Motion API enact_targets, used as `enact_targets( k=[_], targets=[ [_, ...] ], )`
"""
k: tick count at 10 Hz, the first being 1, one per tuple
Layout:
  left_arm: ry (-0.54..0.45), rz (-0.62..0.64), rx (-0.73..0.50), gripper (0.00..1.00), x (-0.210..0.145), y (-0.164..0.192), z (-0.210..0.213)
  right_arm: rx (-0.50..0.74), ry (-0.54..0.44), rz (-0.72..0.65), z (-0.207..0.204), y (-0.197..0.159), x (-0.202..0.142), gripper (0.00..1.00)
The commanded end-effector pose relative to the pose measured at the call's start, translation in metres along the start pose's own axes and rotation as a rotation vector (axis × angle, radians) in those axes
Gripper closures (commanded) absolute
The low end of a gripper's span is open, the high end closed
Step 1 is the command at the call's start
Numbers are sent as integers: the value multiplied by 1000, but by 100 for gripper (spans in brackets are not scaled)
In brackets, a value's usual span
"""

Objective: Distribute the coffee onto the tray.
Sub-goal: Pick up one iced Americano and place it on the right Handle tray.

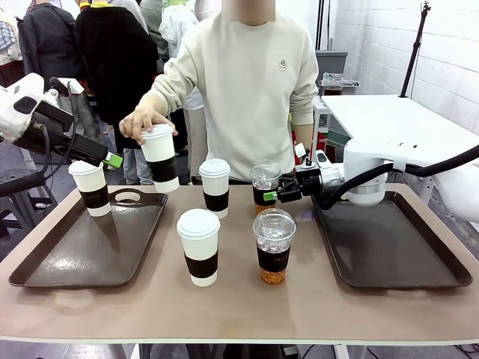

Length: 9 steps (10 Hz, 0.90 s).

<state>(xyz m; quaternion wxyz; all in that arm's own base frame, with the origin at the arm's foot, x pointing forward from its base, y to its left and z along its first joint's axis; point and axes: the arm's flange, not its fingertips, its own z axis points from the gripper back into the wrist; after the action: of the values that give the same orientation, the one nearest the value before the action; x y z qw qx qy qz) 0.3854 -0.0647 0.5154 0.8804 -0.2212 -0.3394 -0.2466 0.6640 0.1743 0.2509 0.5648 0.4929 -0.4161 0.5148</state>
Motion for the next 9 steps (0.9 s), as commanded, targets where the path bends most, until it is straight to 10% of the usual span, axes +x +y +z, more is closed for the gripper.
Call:
enact_targets(
  k=[1,9],
  targets=[
    [-3,6,-10,0,-1,2,0,15,-2,-2,-15,-14,-2,22],
    [-3,6,-10,0,-1,2,0,28,-84,27,-8,-8,3,22]
  ],
)
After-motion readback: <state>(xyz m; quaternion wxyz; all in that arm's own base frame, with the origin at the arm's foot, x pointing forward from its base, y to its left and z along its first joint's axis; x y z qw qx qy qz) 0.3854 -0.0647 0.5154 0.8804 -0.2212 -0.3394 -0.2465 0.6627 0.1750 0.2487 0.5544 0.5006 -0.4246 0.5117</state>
